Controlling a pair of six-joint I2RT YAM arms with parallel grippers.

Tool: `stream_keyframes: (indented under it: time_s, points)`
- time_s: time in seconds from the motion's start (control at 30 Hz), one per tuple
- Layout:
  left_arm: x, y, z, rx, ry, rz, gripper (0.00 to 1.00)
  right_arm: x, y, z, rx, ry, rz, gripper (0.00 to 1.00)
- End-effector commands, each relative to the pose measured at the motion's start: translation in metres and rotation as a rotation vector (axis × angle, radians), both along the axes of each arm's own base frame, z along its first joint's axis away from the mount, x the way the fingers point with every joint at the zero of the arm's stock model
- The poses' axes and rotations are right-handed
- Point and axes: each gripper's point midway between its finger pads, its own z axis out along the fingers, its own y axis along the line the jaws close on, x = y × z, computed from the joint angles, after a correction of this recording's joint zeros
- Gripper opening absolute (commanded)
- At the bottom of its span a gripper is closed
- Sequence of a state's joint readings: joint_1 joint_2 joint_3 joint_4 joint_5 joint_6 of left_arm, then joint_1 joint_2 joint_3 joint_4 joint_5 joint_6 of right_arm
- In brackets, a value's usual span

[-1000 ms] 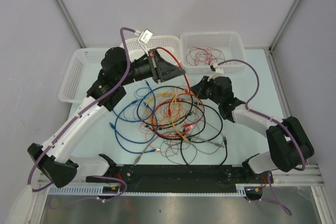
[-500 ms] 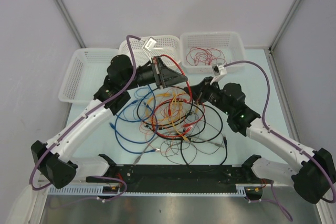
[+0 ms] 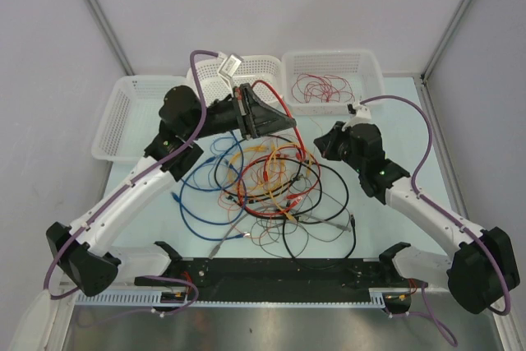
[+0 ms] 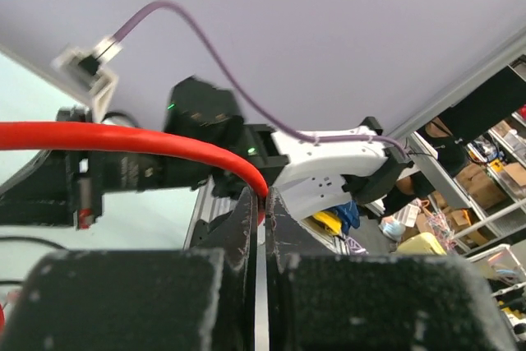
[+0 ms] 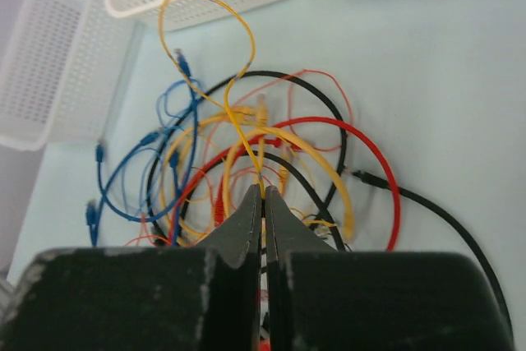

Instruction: Untangle the cables

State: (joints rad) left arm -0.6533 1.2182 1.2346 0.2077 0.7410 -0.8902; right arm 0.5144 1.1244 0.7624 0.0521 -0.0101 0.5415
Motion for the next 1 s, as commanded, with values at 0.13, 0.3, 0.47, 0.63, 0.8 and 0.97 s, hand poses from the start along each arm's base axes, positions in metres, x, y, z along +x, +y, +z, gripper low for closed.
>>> stream_keyframes:
  time_s: [0.13, 0.3, 0.47, 0.63, 0.8, 0.97]
  points:
    - [0.011, 0.027, 0.068, -0.038, -0.172, 0.208, 0.00, -0.010, -0.025, -0.034, -0.075, 0.092, -0.094, 0.00]
    - [0.104, 0.061, 0.022, 0.118, 0.058, 0.526, 0.00, -0.043, -0.043, -0.042, -0.169, 0.115, -0.154, 0.00]
    - [0.180, 0.104, -0.002, 0.167, 0.156, 0.804, 0.00, -0.075, -0.055, -0.048, -0.227, 0.150, -0.183, 0.00]
    - [0.253, 0.118, -0.037, 0.253, 0.233, 0.927, 0.00, -0.102, -0.050, -0.041, -0.192, 0.114, -0.123, 0.00]
    - [0.314, 0.132, -0.044, 0.232, 0.270, 0.992, 0.00, -0.111, -0.051, -0.043, -0.174, 0.094, -0.103, 0.00]
    - [0.372, 0.134, -0.053, 0.198, 0.298, 1.006, 0.00, -0.113, -0.047, -0.049, -0.179, 0.095, -0.075, 0.00]
